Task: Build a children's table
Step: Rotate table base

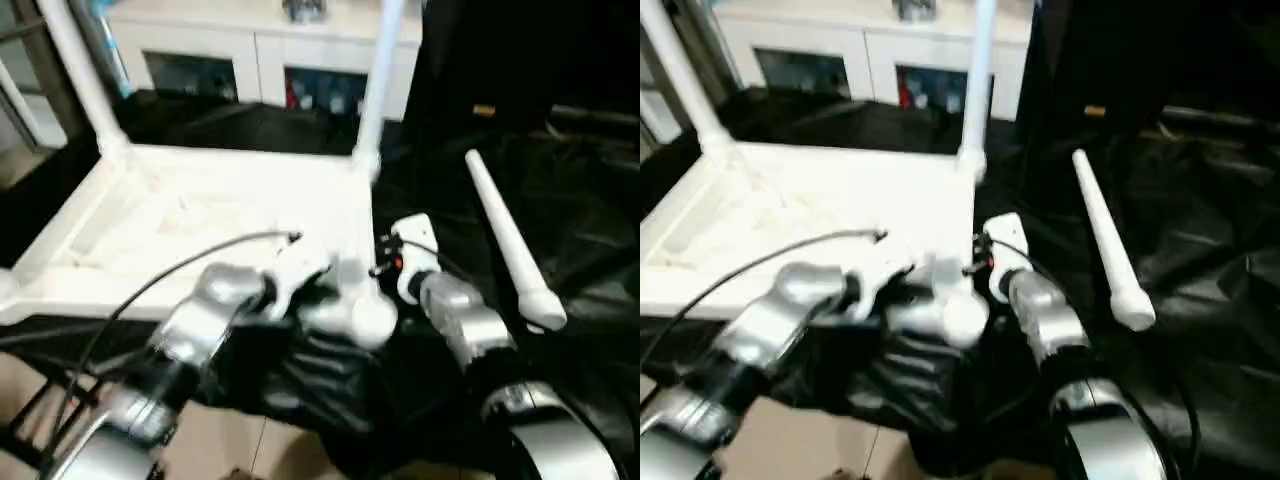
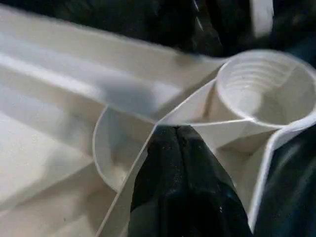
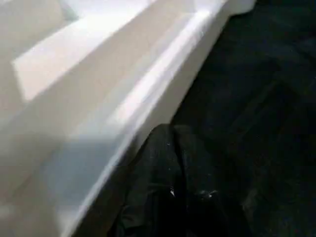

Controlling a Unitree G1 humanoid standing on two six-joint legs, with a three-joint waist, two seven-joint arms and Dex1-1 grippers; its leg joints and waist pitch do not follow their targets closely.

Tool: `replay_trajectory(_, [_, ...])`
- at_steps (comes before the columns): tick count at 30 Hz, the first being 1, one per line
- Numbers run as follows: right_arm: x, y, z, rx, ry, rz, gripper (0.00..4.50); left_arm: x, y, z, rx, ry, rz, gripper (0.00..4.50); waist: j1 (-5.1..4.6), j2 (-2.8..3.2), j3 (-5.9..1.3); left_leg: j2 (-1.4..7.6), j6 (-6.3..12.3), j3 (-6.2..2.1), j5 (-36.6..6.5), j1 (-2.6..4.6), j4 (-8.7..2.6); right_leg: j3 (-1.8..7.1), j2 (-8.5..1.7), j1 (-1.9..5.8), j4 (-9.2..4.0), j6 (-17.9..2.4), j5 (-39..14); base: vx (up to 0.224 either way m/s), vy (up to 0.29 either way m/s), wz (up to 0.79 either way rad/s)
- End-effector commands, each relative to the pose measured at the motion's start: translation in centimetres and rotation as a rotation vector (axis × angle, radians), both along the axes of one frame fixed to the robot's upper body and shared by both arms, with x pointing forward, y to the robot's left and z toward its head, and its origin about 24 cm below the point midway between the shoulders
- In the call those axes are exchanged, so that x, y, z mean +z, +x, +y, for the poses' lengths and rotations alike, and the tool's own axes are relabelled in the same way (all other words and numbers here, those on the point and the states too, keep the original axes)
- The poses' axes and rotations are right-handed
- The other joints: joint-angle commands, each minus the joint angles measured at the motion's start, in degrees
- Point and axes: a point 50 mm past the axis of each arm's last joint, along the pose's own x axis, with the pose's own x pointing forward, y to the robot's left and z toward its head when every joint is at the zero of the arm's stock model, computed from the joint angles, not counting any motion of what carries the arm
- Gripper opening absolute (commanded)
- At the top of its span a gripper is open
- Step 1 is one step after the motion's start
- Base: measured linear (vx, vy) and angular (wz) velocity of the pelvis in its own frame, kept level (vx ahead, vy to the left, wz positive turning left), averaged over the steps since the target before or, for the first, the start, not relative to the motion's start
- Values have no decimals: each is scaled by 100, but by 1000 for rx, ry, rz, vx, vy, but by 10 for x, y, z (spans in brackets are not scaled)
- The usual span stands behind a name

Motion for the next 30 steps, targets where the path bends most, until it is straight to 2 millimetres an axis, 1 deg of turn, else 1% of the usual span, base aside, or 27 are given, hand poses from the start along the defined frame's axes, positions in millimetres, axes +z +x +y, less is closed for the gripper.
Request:
replay_trajectory(1, [7,1,-11,-43,-3,-19,4,8,3,-4,-15,-28,-46,0,18,48,-434,168,96,-54,-1150,38,-341,282,-418,357,-413,-1258,-834,0,0,0])
replay_trajectory(3, [8,2,-14,-51,-6,-23,4,9,3,-5,-20,-39,-55,0,27,43,-431,168,119,-49,-1116,39,-338,283,-415,353,-414,-1263,-827,0,0,0])
replay_trajectory(4, [11,3,-20,-82,-26,-21,4,10,2,-6,-39,-60,-61,0,27,32,-420,166,123,-50,-1116,43,-346,279,-403,348,-424,-1248,-890,0,0,0])
replay_trajectory(5, [14,4,-27,-111,-45,-15,4,12,1,-6,-52,-75,-71,0,32,41,-421,167,112,-48,-1158,49,-343,279,-413,344,-426,-1233,-979,0,0,0])
replay_trajectory(6, [14,4,-27,-111,-45,-15,4,12,1,-6,-52,-75,-71,0,28,39,-410,167,103,-51,-1181,49,-351,279,-405,344,-435,-1214,-1041,0,0,0])
replay_trajectory(7, [27,6,-39,-125,-32,-8,4,19,-1,-3,-41,-141,-86,0,28,44,-407,167,78,-49,-1235,57,-349,280,-404,337,-437,-1196,-1120,0,0,0])
replay_trajectory(8, [31,7,-42,-127,-20,-13,4,20,-1,-2,-34,-155,-82,0,33,26,-414,173,86,-50,-1203,54,-352,284,-401,358,-430,-1199,-1077,0,0,0])
replay_trajectory(9, [34,7,-44,-129,-8,-18,32,22,-1,0,-27,-169,-78,33,39,27,-415,171,105,-42,-1177,54,-340,288,-406,350,-428,-1201,-1036,0,0,0])
replay_trajectory(10, [34,7,-44,-129,-8,-18,32,22,-1,0,-27,-169,-78,33,40,30,-414,173,103,-43,-1177,55,-342,283,-404,345,-432,-1188,-1054,0,0,0])
replay_trajectory(11, [49,11,-61,-178,-21,-51,40,26,-3,6,6,-202,-72,41,34,17,-410,168,99,-37,-1177,56,-338,283,-402,342,-426,-1177,-1091,0,0,0])
replay_trajectory(12, [49,11,-61,-178,-21,-51,43,26,-3,6,6,-202,-72,41,35,12,-410,174,91,-36,-1165,57,-340,283,-407,347,-422,-1180,-1102,0,0,0])
replay_trajectory(13, [54,13,-69,-210,-37,-59,51,28,-4,8,18,-207,-74,43,37,5,-409,163,97,-32,-1122,53,-329,279,-403,340,-435,-1163,-1194,0,0,0])
replay_trajectory(15, [65,18,-88,-284,-72,-65,77,30,-4,13,81,-218,-89,69,20,-15,-399,148,97,-19,-1130,56,-324,273,-376,326,-457,-1107,-1294,0,0,0])
replay_trajectory(16, [68,21,-97,-319,-91,-55,83,32,-2,15,117,-227,-106,79,15,-10,-399,147,84,-22,-1147,54,-320,271,-379,329,-445,-1094,-1334,0,0,0])
replay_trajectory(17, [69,21,-98,-322,-92,-54,87,32,-2,15,120,-228,-107,82,-3,-18,-408,137,76,-25,-1117,51,-310,263,-373,339,-445,-1087,-1362,0,0,0])
replay_trajectory(18, [69,21,-98,-322,-92,-54,96,32,-2,15,120,-228,-107,81,5,-15,-408,132,93,-18,-1124,57,-305,264,-372,330,-464,-1072,-1386,0,0,0])
replay_trajectory(19, [72,22,-107,-354,-109,-38,109,34,-1,16,145,-236,-121,86,4,-24,-402,134,101,-19,-1135,50,-301,264,-375,326,-458,-1042,-1442,0,0,0])
replay_trajectory(20, [73,23,-118,-398,-129,13,120,35,-3,16,140,-234,-128,99,1,-49,-414,125,121,-20,-1052,41,-293,261,-366,340,-444,-1046,-1373,0,0,0])
replay_trajectory(21, [73,23,-122,-412,-138,36,126,35,-4,16,136,-233,-124,114,5,-57,-411,129,150,-9,-1020,42,-291,262,-360,326,-457,-1057,-1322,0,0,0])
replay_trajectory(22, [74,23,-123,-413,-138,38,131,35,-4,16,136,-232,-123,123,6,-57,-416,125,150,-12,-993,35,-282,261,-360,336,-436,-1068,-1276,0,0,0])
replay_trajectory(23, [74,24,-127,-419,-130,73,140,35,-5,16,138,-236,-116,125,8,-74,-419,123,178,-1,-952,30,-276,264,-359,333,-439,-1081,-1211,0,0,0])
replay_trajectory(25, [74,24,-131,-420,-134,98,163,35,-7,16,137,-237,-106,132,20,-66,-423,125,232,-2,-875,20,-271,257,-366,337,-429,-1134,-1130,0,0,0])
replay_trajectory(26, [74,25,-134,-419,-142,122,163,35,-9,15,130,-235,-95,132,19,-75,-425,126,233,1,-863,16,-265,257,-369,340,-423,-1137,-1117,0,0,0])
replay_trajectory(27, [74,25,-137,-422,-151,146,170,35,-12,14,115,-236,-82,151,21,-74,-428,132,243,-4,-865,25,-267,250,-372,340,-419,-1181,-1109,0,0,0])
replay_trajectory(28, [74,25,-137,-422,-151,146,175,35,-12,14,115,-236,-82,163,7,-76,-432,132,239,-6,-860,15,-258,250,-376,343,-405,-1210,-1100,0,0,0])
replay_trajectory(29, [74,26,-141,-429,-163,162,185,35,-14,12,95,-236,-71,165,22,-77,-421,134,236,3,-911,30,-255,250,-381,324,-423,-1212,-1192,0,0,0])
replay_trajectory(30, [74,26,-143,-436,-170,174,204,36,-17,11,76,-237,-63,165,23,-75,-417,130,233,6,-946,31,-254,247,-374,324,-430,-1197,-1259,0,0,0])
